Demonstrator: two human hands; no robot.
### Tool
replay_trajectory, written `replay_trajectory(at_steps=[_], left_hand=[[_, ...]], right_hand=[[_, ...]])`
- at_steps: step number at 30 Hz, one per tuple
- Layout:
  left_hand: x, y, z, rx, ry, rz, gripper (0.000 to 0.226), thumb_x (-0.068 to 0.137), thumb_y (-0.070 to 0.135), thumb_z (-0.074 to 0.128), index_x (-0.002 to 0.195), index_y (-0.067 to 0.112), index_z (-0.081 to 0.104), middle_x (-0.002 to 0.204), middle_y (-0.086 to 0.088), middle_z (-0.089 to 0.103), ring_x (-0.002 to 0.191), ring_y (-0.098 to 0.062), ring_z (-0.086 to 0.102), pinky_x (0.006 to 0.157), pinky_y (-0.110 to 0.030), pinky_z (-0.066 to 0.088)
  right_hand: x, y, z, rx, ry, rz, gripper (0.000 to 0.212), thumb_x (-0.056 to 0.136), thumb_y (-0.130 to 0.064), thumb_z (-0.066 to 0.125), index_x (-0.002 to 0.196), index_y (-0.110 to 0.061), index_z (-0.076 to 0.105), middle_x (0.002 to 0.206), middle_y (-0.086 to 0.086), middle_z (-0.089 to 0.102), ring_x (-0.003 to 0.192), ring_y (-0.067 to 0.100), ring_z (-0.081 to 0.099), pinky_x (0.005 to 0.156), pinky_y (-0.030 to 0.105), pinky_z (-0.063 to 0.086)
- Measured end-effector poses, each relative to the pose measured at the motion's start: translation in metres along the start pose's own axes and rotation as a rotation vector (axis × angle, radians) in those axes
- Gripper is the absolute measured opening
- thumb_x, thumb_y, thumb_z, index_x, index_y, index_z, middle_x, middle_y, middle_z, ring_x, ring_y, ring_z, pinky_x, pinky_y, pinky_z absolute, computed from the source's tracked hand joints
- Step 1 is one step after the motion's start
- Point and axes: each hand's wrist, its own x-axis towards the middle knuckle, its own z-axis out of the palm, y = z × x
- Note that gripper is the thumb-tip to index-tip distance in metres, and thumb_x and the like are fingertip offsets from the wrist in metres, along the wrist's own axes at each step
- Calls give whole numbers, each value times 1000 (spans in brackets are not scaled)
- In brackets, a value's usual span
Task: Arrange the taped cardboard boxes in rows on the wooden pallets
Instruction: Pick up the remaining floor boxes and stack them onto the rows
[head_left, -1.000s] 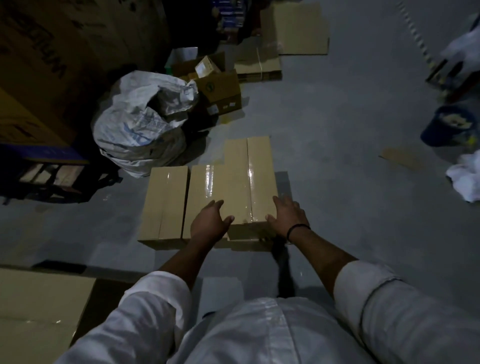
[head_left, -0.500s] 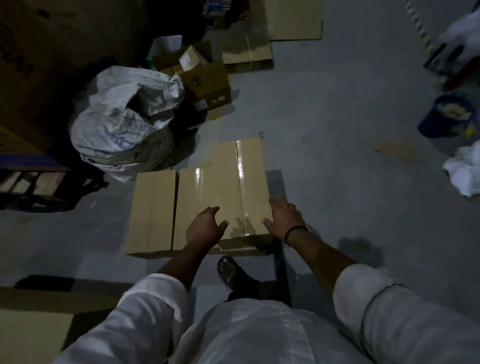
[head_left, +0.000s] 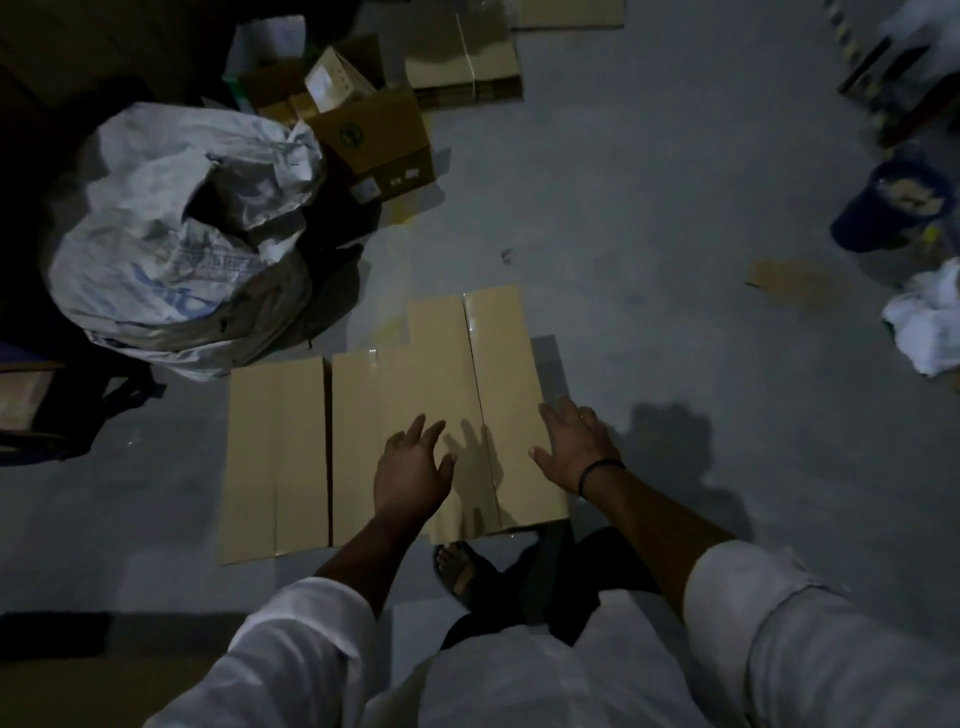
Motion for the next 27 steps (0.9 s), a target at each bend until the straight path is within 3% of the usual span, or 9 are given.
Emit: replay_trajectory(at_steps=[3,6,11,14,18,24,27], left_hand=[[26,-13,13,102,-54,-9,59,100,52,54,153,29,45,164,-5,35,146,-44,30,117,-50,34],[62,-24,37,128,-130,-31,66,97,58,55,155,30,40,166,-4,30,150,-48,17,115,-57,32],[121,-33,68,87,-286,-65,84,92,71,54,161,34,22,172,-2,7,151,-54,3,117,-67,22],[158,-38,91,15,-343,-58,95,86,80,52,162,40,11,172,1,-9,148,-56,14,112,-67,31],[177,-46,115,-64,-298,-35,104,80,85,54,161,46,3,164,5,-36,137,-62,27,104,-64,42],[174,-40,114,-52,-173,-39,112,74,90,56,161,44,3,167,3,-30,129,-58,39,95,-61,50],[166,-24,103,-1,-84,-40,109,74,93,49,162,41,9,170,1,-23,133,-60,35,100,-64,45]], right_hand=[[27,-6,13,-6,-15,4,75,101,-52,49,162,-23,15,170,8,0,151,41,8,122,52,22],[69,-6,32,-15,-57,12,77,101,-51,48,162,-23,11,169,6,-9,153,42,-2,121,55,18],[130,-2,49,22,-117,30,81,100,-50,49,163,-27,4,168,3,-18,152,45,-1,120,58,21],[171,5,57,14,-141,24,81,100,-52,48,163,-27,4,168,2,-22,150,46,10,118,58,28],[205,7,66,81,-116,-20,86,97,-54,54,163,-28,4,165,-1,-28,144,46,24,113,54,36],[213,6,68,111,-66,-57,95,92,-60,59,162,-33,0,164,-3,-32,144,47,20,113,55,34],[199,8,60,121,-20,-49,95,91,-67,55,162,-37,-1,165,-5,-29,146,41,15,117,53,29]])
